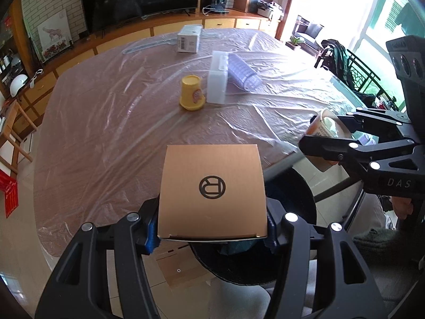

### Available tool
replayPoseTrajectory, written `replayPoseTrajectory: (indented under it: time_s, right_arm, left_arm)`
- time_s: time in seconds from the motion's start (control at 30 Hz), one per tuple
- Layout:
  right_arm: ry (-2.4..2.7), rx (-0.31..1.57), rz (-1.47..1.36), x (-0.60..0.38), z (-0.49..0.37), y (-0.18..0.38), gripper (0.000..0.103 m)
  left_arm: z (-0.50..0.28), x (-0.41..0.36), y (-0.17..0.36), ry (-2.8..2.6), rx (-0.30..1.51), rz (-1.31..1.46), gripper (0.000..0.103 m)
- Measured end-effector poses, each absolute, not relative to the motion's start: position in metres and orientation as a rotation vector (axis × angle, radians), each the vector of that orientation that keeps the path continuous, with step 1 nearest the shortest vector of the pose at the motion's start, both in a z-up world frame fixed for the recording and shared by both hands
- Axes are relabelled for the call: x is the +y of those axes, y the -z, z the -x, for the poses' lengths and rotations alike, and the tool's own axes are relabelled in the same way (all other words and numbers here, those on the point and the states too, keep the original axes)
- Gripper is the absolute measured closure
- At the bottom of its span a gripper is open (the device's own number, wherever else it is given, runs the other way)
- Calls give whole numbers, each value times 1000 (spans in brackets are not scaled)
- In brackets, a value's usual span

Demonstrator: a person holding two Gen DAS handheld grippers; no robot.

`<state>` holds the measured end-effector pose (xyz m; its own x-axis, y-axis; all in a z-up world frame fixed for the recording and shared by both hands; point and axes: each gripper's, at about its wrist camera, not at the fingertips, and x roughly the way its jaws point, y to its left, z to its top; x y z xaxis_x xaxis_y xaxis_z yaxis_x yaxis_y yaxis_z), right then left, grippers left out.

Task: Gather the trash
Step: 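Carry the cardboard box and cake tub over the black bin with both tools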

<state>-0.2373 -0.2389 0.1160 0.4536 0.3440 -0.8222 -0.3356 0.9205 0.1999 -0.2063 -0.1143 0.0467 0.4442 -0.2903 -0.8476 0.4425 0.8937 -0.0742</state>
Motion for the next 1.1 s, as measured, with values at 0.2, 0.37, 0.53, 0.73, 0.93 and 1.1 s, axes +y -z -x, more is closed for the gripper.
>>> replayPoseTrajectory:
  time_s: [0.2,0.37,0.53,0.73,0.93,1.1]
  right_arm:
    - [-448,1035,2,-241,250,-113,58]
    - [-462,1052,10,-242,260,-109,58]
    - [-474,1075,22,-242,266,-101,58]
    - [-476,1109,26,-244,269,-89,58]
    - [-498,1148,66,-243,271,-77,58]
    - [-501,1188,92,-243,274,-62,58]
  left_arm:
    - [219,-123,-42,508,1034,-191,44]
    - [227,-126,-36,535,1056,-200,44]
    - [237,-131,-28,546,1072,-220,44]
    - [243,-133,-18,554,1103,-223,44]
    - [245,-135,-8,569,1133,-246,44]
    - [245,-139,5,575,1167,-264,44]
